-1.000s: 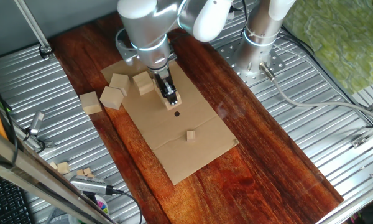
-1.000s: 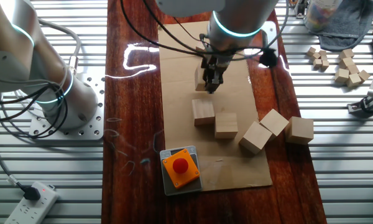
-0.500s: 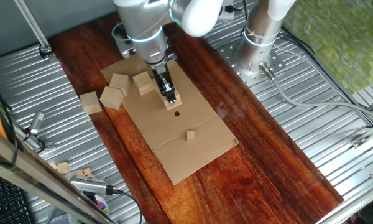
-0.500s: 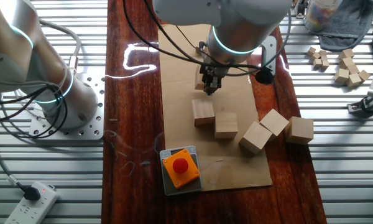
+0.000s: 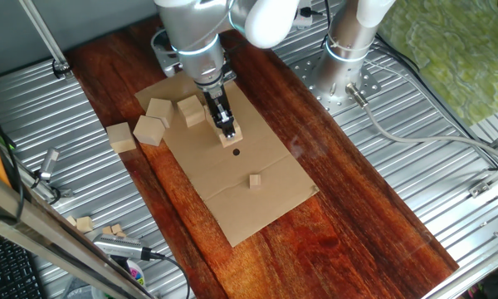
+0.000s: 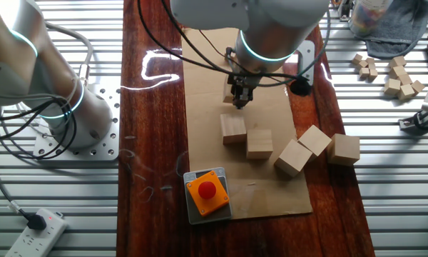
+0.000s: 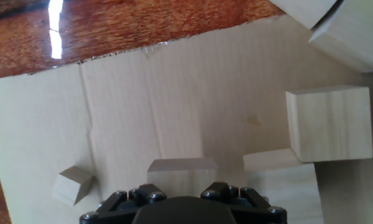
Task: Stack the blocks into a pyramid shape
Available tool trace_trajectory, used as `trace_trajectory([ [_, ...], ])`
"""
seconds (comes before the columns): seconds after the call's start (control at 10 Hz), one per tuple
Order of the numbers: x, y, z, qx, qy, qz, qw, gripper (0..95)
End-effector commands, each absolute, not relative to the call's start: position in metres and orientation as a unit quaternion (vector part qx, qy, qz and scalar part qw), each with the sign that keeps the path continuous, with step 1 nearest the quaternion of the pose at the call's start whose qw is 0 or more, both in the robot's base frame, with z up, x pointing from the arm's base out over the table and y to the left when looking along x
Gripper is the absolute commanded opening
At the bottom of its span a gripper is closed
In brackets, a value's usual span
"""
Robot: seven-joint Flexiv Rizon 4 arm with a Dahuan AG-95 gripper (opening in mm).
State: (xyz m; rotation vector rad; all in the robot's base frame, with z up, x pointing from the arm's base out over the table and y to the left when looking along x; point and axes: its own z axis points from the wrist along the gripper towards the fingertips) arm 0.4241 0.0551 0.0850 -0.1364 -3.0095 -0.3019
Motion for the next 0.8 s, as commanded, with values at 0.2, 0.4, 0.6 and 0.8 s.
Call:
trace_trajectory([
  [0.2,0.440,0.066,0.087,-0.051,-0.993,-0.092,0.061,0.0],
  [0.4,0.451,0.074,0.090,-0.058,-0.992,-0.089,0.062,0.0],
  [0.6,0.462,0.085,0.093,-0.063,-0.993,-0.079,0.062,0.0],
  [0.8,0.472,0.097,0.090,-0.073,-0.993,-0.069,0.061,0.0],
])
